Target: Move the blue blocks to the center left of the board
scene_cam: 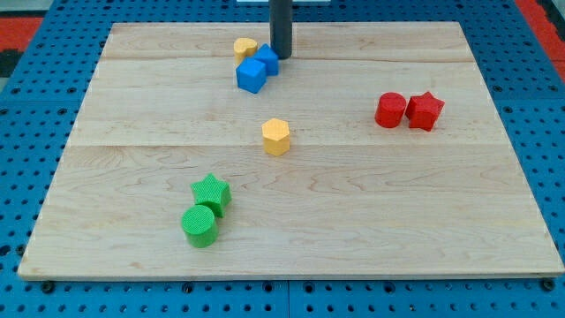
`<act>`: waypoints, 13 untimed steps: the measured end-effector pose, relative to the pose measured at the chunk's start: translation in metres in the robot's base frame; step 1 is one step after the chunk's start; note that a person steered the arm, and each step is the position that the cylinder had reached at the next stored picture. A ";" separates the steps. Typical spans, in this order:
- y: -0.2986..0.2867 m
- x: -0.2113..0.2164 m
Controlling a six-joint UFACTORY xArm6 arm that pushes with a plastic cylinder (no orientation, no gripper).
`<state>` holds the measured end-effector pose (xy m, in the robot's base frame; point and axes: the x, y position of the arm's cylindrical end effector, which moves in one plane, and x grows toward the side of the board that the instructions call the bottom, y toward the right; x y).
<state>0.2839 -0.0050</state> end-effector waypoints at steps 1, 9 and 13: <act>-0.016 0.028; -0.090 -0.010; -0.046 0.066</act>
<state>0.3495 -0.0505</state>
